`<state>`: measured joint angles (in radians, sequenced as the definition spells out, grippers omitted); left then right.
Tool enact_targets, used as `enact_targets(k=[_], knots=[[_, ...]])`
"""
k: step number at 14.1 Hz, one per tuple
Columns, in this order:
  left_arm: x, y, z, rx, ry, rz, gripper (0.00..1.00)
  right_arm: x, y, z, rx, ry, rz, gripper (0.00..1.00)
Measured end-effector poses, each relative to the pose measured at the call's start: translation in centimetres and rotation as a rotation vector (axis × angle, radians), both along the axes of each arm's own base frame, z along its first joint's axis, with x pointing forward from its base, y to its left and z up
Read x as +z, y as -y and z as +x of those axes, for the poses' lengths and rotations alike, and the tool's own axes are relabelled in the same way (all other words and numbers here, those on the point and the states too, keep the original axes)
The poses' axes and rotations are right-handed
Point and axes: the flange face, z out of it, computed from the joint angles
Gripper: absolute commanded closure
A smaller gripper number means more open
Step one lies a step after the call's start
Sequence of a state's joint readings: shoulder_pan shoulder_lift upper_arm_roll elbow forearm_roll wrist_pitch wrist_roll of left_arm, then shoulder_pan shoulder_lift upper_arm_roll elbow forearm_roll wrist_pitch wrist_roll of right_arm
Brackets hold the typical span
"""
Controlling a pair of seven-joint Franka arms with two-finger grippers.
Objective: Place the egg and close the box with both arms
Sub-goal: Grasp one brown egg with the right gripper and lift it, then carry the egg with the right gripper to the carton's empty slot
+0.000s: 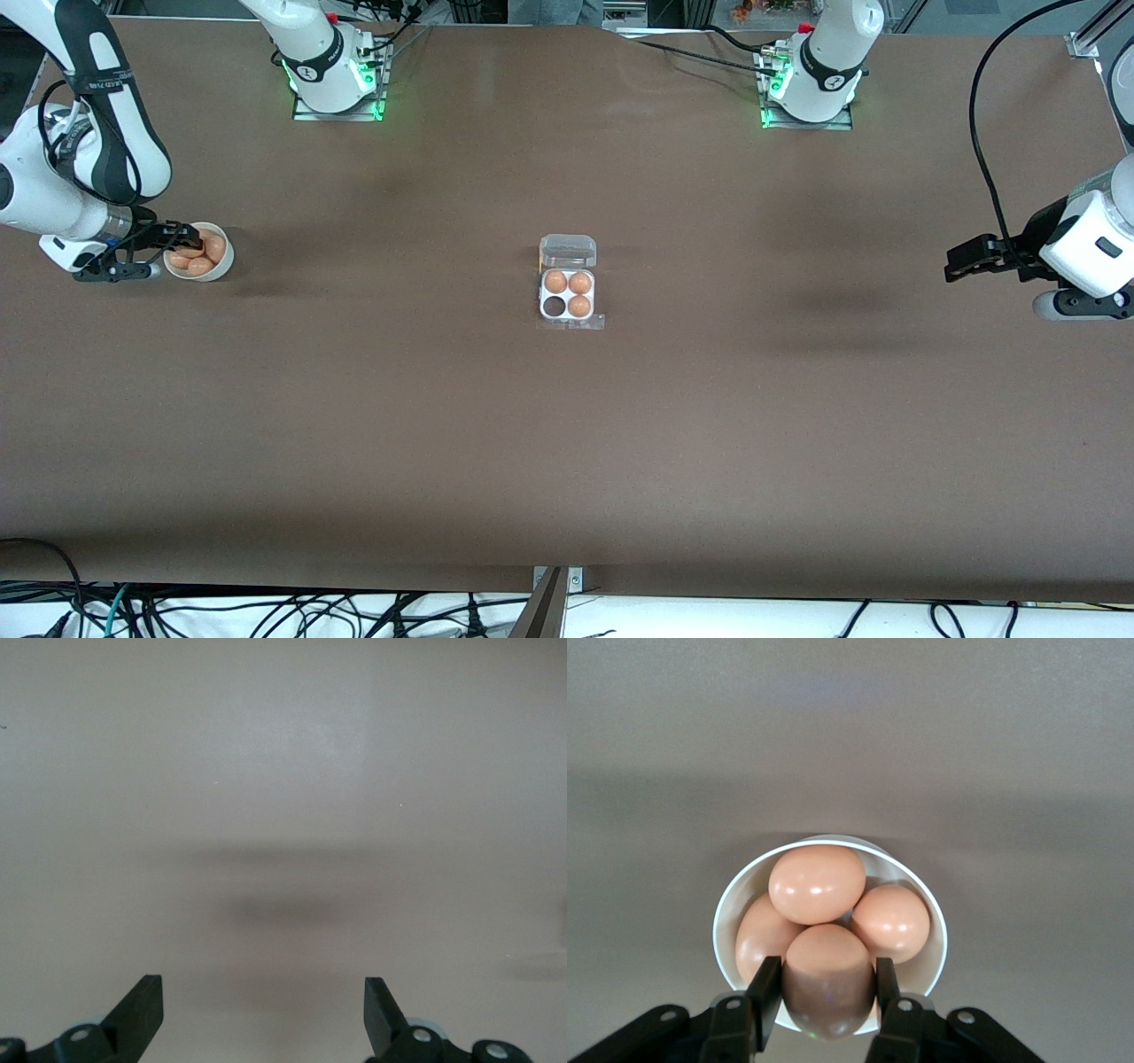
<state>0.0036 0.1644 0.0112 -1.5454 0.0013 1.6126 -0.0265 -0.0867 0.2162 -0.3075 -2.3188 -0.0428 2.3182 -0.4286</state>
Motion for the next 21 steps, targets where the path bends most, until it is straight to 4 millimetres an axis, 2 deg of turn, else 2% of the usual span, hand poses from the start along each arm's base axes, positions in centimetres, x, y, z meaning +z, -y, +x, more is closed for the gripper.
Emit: enact_targets(k=[5,7,10,12,14,17,19,21], knots=[[-0.2,0.0,0.1,0.000,-0.003,0.000,0.00,0.2,0.0,0.0,-0.007,-0.010,0.007,0.70],[-0.2,0.0,0.1,0.000,-0.004,0.000,0.00,1.0,0.1,0.5,-0.009,-0.039,0.018,0.70],[-0.2,0.0,0.1,0.000,-0.004,0.000,0.00,4.3,-0.5,2.9,-0.007,-0.074,0.030,0.70],[-0.2,0.0,0.1,0.000,-0.004,0.000,0.00,6.9,-3.0,5.4,-0.027,-0.083,0.020,0.70],[-0.2,0.0,0.1,0.000,-0.004,0.000,0.00,9.2,-8.2,8.0,-0.057,-0.080,-0.007,0.70],[-0.2,0.0,0.1,0.000,-0.004,0.000,0.00,11.2,-19.5,10.8,-0.099,-0.039,-0.057,0.70],[-0.2,0.0,0.1,0.000,-0.004,0.000,0.00,11.2,-27.4,11.6,-0.144,-0.024,-0.060,0.70],[-0.2,0.0,0.1,0.000,-0.004,0.000,0.00,10.5,-34.3,12.2,-0.210,-0.026,-0.043,0.70]])
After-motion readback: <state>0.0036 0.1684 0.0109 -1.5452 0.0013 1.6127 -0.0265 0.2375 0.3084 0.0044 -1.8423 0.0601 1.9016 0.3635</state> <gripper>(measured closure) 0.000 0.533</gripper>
